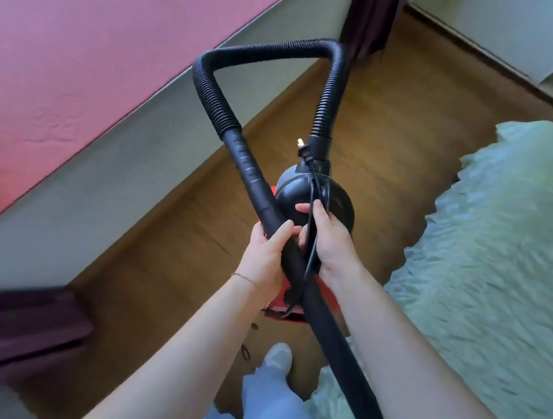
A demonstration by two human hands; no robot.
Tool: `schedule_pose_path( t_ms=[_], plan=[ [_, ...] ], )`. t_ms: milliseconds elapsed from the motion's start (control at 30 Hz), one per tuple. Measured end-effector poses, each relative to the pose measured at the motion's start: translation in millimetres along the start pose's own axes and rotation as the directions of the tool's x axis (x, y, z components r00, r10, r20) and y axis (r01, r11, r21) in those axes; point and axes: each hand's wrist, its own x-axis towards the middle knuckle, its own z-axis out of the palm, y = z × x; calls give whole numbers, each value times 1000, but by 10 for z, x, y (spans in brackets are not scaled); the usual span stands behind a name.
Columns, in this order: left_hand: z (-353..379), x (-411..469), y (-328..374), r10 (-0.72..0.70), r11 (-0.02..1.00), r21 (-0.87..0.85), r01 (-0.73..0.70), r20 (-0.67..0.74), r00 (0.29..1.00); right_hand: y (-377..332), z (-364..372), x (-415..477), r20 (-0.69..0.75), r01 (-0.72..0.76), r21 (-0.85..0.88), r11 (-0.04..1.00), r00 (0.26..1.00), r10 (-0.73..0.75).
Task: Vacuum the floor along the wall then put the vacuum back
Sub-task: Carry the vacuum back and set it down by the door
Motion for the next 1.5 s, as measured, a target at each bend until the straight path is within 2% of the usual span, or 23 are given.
schedule_pose_path(
  t_ms=[133,333,600,700,1067,1500],
  plan=[
    [627,143,86,46,994,94,-47,13,999,-454,-414,100,-64,-3,5,1000,998,3],
    [1437,556,317,78,978,180,-102,136,988,-1097,-883,297,-200,67,-1,998,978,-66],
    [2400,1407,776,-17,926,368,-88,272,962,-1931,-1280,1018,-374,108,41,993,923,-85],
    [2766,1691,1033,-71,928,370,-53,313,947,-2303,-1408,1304,-415,111,57,992,906,-78],
    [4136,2541,1594,-115,941,334,-54,464,878,-3564,-2082,2168,-461,201,87,976,877,-139],
    [5977,3560,1541,-151,887,458,-64,418,896,-4621,-3431,3266,-478,205,214,955,874,-81]
  ],
)
